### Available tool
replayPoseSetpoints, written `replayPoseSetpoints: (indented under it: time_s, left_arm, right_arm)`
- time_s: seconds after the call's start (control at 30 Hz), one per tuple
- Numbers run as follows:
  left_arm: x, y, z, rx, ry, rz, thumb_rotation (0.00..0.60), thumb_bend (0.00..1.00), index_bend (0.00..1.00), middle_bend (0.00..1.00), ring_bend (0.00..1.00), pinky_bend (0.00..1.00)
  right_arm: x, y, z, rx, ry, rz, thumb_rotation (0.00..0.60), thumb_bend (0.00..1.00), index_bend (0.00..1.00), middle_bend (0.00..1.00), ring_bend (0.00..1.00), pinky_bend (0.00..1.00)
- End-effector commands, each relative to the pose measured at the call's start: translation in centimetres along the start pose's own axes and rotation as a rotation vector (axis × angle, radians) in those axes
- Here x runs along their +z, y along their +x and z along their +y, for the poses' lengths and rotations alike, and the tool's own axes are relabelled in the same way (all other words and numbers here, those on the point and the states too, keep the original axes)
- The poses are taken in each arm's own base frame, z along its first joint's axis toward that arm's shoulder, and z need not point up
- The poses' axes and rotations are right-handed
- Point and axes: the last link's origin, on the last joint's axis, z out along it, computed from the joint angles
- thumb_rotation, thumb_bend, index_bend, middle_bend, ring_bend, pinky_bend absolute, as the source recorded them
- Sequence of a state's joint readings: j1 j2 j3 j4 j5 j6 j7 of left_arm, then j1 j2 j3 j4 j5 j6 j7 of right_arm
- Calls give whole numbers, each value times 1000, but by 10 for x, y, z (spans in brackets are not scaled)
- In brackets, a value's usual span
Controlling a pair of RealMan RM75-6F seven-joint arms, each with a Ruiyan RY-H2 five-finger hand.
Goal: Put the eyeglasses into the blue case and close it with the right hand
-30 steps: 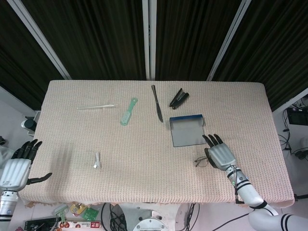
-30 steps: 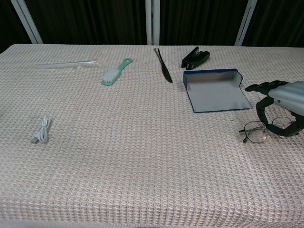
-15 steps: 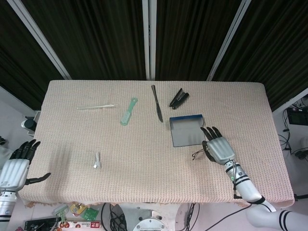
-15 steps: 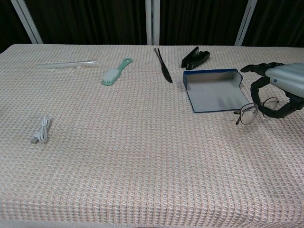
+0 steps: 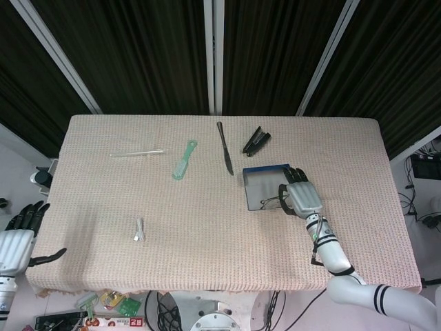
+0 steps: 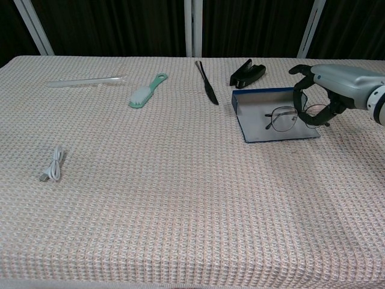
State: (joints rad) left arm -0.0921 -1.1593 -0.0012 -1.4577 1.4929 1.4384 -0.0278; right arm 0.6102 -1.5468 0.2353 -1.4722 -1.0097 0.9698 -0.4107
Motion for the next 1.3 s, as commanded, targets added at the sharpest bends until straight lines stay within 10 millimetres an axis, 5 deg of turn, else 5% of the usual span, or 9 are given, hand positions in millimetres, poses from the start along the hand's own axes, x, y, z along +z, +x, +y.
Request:
replayPoseSetpoints:
  time_s: [0.03, 0.53, 1.3]
  left_arm:
    - [-1, 0, -2, -3, 6, -2, 407, 95, 48, 51, 44, 184]
    - [-2, 0, -10, -5, 24, -7, 408, 95, 48, 51, 44, 184]
    - [-1, -4, -15, 13, 41, -15, 409, 94, 48, 50, 44, 184]
  right_arm:
    - [14, 0, -13, -18, -4, 2, 600, 491, 700, 0, 0, 0]
    - [53, -9, -21, -42, -122, 4, 600, 503, 698, 0, 0, 0]
    - [74, -19, -31, -31, -126, 29, 600, 501, 679, 0, 0, 0]
